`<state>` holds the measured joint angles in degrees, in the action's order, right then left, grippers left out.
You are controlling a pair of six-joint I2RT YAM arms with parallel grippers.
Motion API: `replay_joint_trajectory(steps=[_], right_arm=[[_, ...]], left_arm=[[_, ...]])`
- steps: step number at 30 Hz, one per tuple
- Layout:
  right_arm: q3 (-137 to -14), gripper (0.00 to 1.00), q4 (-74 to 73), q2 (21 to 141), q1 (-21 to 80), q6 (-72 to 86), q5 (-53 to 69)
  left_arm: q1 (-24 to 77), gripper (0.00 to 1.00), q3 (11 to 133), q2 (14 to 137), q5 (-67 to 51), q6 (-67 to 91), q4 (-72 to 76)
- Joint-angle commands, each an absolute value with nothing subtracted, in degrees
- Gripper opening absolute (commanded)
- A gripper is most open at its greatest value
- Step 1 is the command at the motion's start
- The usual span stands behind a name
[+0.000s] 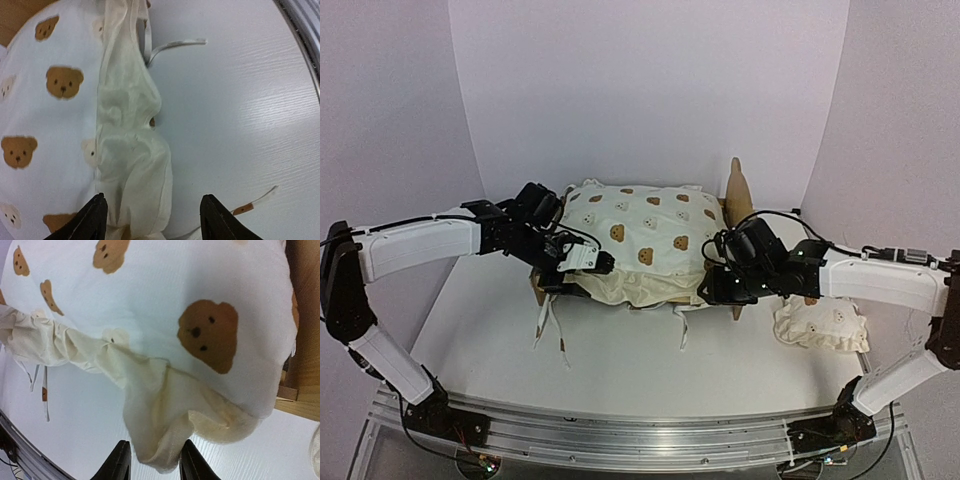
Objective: Set up the pet bed
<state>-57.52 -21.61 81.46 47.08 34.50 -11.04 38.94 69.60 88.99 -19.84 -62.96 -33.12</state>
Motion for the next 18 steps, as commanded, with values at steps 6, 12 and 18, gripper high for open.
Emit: replay_joint_trajectory(steps=[6,12,18], right_arm=[[-60.59,0.37,-22.14,80.21,49.03,29.61,-4.00],[-59.65,0.38,-21.97,79.70,49.30,27.71,-1.78],[-59.07,0.38,-20.50,80.68,49.32,27.24,1.62]], left_arm=[[43.42,0.64,75.27,97.74,-18.79,-49.28,-22.29],[43.42,0.58,79.88,105.99,-13.85,-48.84,-20.99],[43.40,0.54,82.23,110.26,-12.37,-49.05,-21.77]])
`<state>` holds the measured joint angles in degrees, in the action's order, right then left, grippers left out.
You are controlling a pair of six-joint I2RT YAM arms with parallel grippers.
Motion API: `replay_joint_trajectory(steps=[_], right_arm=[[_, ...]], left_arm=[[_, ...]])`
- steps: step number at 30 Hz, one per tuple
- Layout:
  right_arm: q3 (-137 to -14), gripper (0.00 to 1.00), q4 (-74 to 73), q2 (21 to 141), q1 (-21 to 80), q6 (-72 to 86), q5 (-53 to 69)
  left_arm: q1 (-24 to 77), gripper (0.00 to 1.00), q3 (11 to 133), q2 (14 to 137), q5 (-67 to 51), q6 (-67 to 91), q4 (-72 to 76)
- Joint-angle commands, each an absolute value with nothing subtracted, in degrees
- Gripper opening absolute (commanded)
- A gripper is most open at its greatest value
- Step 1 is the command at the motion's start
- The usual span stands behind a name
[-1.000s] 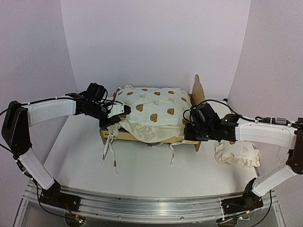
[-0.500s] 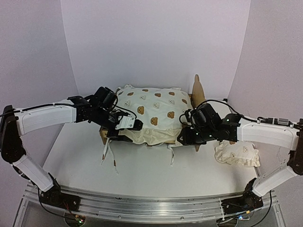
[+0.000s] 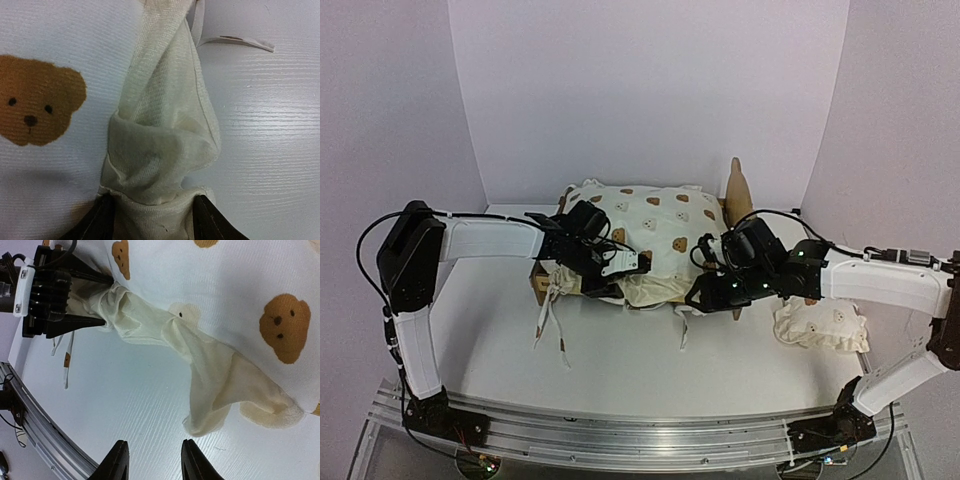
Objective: Set up the pet bed
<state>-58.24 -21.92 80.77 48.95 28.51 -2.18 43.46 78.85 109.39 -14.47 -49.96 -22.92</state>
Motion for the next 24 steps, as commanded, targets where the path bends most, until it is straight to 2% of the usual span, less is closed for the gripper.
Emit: replay_joint_trajectory(steps=[1,9,13,17,24], right_arm=[[-59.07,0.38,-20.33,81.11,49.33,27.10,2.69],[-59.31,0.38,-17.01,83.14,49.47,25.36,7.78],[-57.89,0.40,-11.87,84.15,49.93,25.24,10.06],[-55.43,0.40,-6.90,84.28,50.74,28.08,6.76],[-50.11,0.39,-1.30,83.05,53.34,35.72,-6.88]], left_arm=[[43.41,0.52,82.16,110.77,-12.21,-49.09,-21.91],[43.42,0.31,81.12,111.95,-11.66,-50.02,-21.69],[43.42,0.16,82.63,112.93,-11.48,-49.94,-22.75],[43.42,0.01,84.50,113.11,-11.90,-48.44,-25.86],[43.41,0.00,94.39,112.07,-16.87,-37.67,-37.84]])
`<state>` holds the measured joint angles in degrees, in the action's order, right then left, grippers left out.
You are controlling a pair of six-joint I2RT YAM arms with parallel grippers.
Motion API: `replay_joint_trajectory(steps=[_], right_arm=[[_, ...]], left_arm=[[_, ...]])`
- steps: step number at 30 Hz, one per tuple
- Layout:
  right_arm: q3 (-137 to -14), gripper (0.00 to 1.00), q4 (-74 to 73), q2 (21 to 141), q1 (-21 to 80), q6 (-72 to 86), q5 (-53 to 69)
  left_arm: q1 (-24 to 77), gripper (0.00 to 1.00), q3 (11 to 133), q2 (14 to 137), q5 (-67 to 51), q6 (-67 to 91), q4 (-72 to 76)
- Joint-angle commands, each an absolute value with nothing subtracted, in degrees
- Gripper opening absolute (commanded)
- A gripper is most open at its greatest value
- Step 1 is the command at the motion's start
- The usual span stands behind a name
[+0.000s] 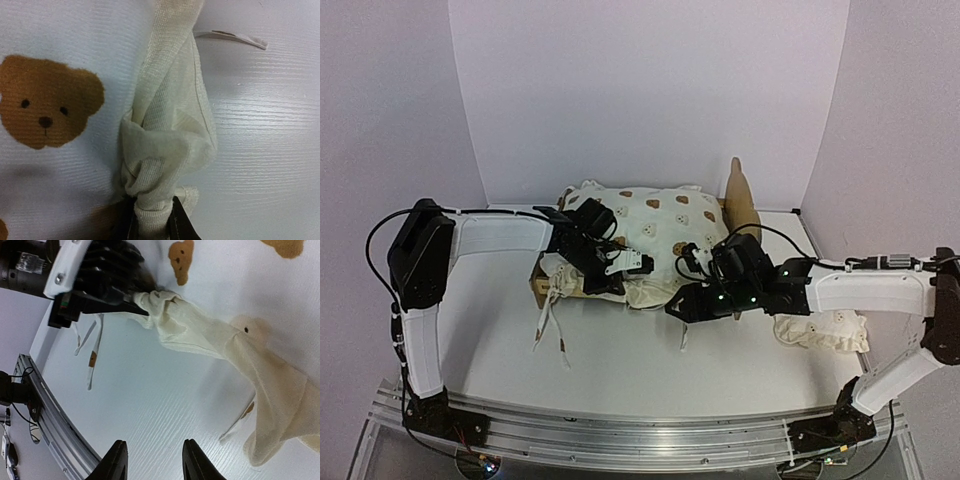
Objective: Set up the pet bed
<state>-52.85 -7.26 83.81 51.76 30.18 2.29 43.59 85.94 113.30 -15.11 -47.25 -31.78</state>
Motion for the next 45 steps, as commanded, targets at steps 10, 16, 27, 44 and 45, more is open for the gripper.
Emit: replay_joint_trajectory(steps=[10,16,27,44,45], right_arm=[[-41.33,0.40,13.36,85.38,55.52,46.89,-19.49],[-41.37,0.42,20.85,92.85,55.46,48.62,-17.82],[-44.58,0.48,23.92,99.80,55.47,49.00,-15.81],[-46.01,0.50,26.62,103.67,55.46,46.89,-17.55],[-45.75,0.50,26.62,103.60,55.46,46.94,-17.58]], left_arm=[[43.89,0.00,106.49,111.18,-23.48,-27.52,-47.26],[44.03,0.00,99.75,110.23,-21.89,-32.42,-46.13],[44.03,0.30,90.92,110.70,-13.95,-41.70,-37.80],[44.03,0.43,86.11,116.38,-11.46,-46.78,-35.11],[44.03,0.43,85.75,116.67,-11.45,-46.75,-34.93]])
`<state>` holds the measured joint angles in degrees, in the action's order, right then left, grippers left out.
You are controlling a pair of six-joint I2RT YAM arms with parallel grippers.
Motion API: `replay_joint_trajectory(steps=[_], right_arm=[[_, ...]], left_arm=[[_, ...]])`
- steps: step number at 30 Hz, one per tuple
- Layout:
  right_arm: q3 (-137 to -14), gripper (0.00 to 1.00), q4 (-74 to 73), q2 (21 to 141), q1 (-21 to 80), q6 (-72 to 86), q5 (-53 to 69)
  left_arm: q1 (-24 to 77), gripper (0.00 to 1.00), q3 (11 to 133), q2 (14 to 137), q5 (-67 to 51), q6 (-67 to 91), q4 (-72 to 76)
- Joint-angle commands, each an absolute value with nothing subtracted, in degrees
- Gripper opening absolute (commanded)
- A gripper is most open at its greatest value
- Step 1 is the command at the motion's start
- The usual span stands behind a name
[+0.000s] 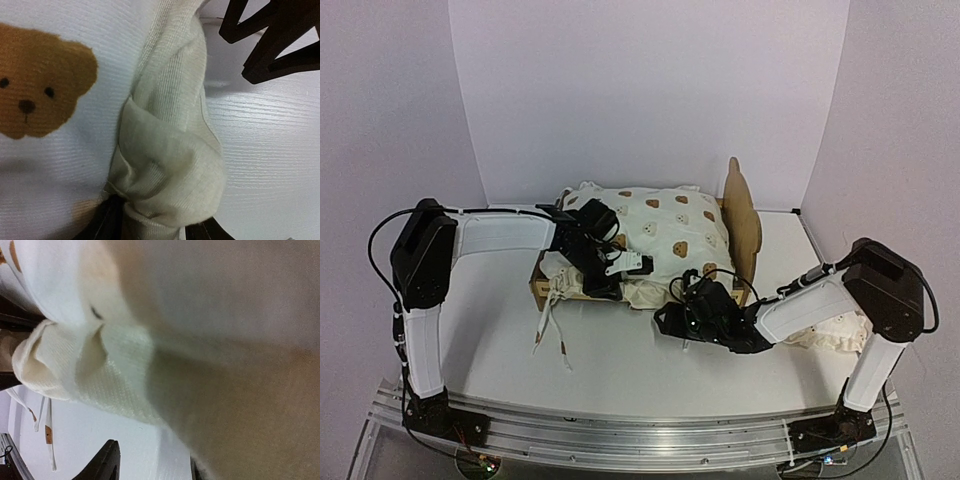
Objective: Set up the pet bed
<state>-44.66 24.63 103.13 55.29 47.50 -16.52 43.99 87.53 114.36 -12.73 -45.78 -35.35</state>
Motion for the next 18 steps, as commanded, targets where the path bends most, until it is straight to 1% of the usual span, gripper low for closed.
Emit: replay_joint_trajectory(steps=[1,2,4,8,10,18], right_arm=[[-45.56,0.50,26.61,103.41,55.46,47.00,-17.64],[-45.27,0.50,26.60,103.16,55.46,47.02,-17.72],[-44.79,0.50,26.61,102.71,55.47,46.85,-18.11],[-44.11,0.50,26.62,102.07,55.48,46.14,-18.31],[-43.82,0.49,26.63,101.82,55.47,45.89,-18.38],[-42.84,0.48,26.61,99.64,55.51,44.96,-20.84]], left_arm=[[44.03,0.42,85.48,116.83,-11.50,-46.70,-34.75],[43.99,0.41,85.26,116.95,-11.51,-46.69,-34.59],[44.03,0.33,85.59,117.02,-11.57,-46.32,-34.64],[44.03,0.09,87.79,116.83,-12.12,-44.91,-36.66],[44.03,0.01,90.15,116.52,-12.70,-43.36,-38.88],[44.03,0.00,101.08,114.22,-16.95,-36.56,-48.69]])
